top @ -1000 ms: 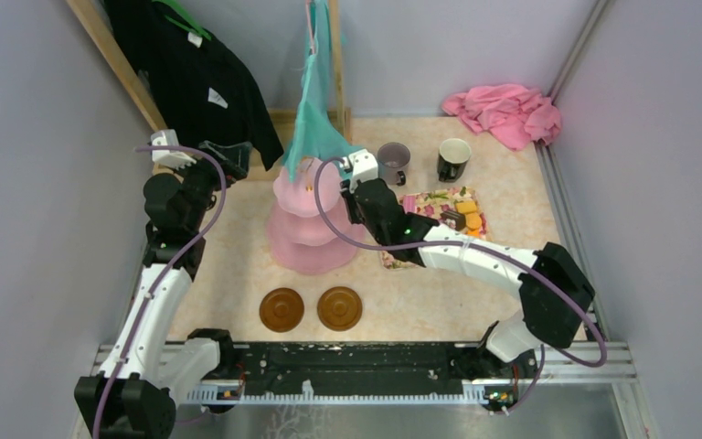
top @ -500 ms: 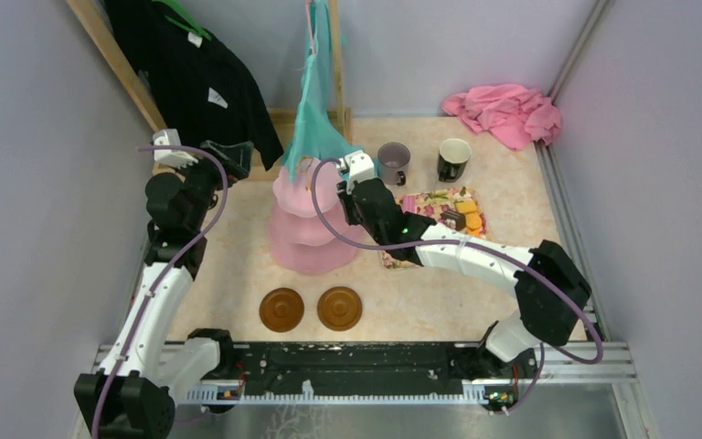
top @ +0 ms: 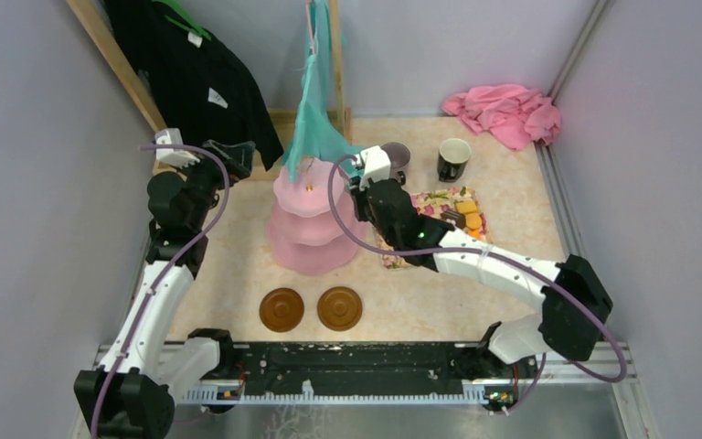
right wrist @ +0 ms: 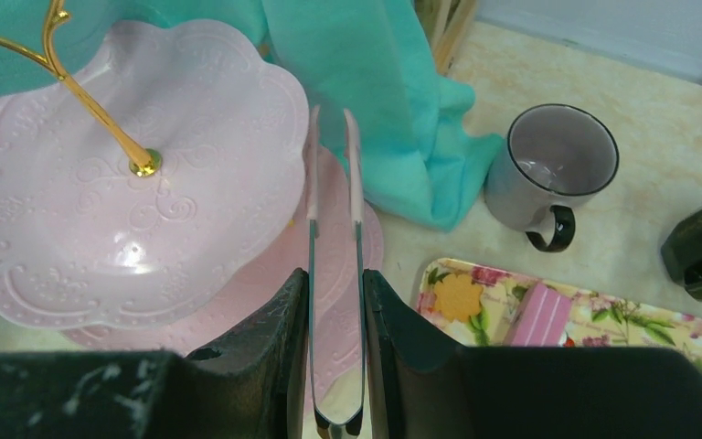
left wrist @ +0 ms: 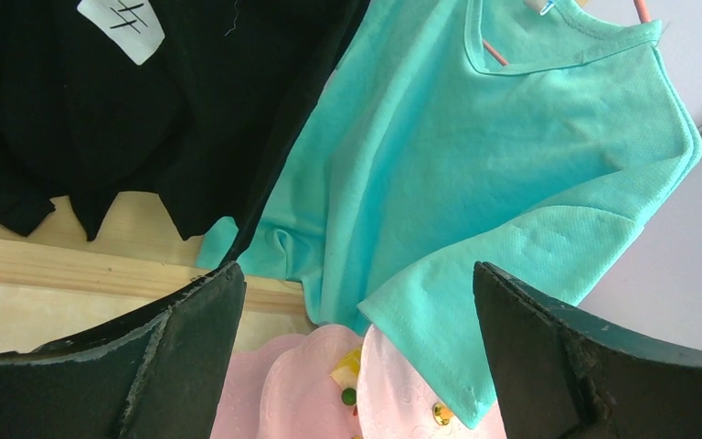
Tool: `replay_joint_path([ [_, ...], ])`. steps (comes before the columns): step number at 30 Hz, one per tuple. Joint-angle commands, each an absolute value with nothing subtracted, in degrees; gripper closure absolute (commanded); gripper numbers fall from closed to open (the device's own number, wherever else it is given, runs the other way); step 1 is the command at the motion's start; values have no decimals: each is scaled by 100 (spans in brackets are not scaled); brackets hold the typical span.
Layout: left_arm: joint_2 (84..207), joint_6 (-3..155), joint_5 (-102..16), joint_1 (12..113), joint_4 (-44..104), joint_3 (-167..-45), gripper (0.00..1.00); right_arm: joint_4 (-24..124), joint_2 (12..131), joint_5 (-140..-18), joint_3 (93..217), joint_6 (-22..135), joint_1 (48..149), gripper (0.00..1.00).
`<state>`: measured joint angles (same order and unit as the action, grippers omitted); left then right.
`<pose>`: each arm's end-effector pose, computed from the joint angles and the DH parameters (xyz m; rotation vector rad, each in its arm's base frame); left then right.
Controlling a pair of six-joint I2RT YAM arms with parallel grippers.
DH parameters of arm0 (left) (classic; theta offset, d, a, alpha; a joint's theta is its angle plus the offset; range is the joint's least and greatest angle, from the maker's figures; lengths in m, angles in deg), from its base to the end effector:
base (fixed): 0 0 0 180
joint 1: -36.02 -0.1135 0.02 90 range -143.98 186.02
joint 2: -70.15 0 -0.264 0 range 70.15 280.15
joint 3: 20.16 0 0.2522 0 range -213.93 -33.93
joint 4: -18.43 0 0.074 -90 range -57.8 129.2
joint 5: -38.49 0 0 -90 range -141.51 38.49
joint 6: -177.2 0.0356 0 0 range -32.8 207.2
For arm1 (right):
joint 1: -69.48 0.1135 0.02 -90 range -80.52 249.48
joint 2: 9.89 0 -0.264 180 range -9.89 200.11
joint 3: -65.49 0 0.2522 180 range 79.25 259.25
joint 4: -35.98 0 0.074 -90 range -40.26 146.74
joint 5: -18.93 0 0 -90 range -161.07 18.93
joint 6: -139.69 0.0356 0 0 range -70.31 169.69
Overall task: Serve the afternoon tea
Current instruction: Place the desert on the desert table, then pick up the desert from the tray.
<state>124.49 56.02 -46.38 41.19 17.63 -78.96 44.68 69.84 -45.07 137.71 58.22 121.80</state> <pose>0.2253 -0.0236 0.3576 -0.2666 1.4825 -0.5785 0.2109 0.2475 0.3107 -0.3839 1.7962 0.3277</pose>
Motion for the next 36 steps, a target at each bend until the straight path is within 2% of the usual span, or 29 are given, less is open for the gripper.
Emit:
replay_joint_path([
  [1, 12442, 5716, -4667, 4156, 1615, -7930, 1, 4333, 6444, -4246, 13572, 5829, 12151, 95],
  [13, 12425, 5726, -4632, 4173, 1705, -7890, 1, 5361, 4837, -3456, 12640, 6294, 12186, 95],
  [24, 12529, 5757, -4670, 4340, 1674, -7866, 1, 6164, 3754, -3146, 11322, 7371, 12186, 95],
  [36, 12696, 5821, -4887, 4633, 1517, -7815, 1, 6675, 3535, -3028, 10533, 8244, 12186, 91],
])
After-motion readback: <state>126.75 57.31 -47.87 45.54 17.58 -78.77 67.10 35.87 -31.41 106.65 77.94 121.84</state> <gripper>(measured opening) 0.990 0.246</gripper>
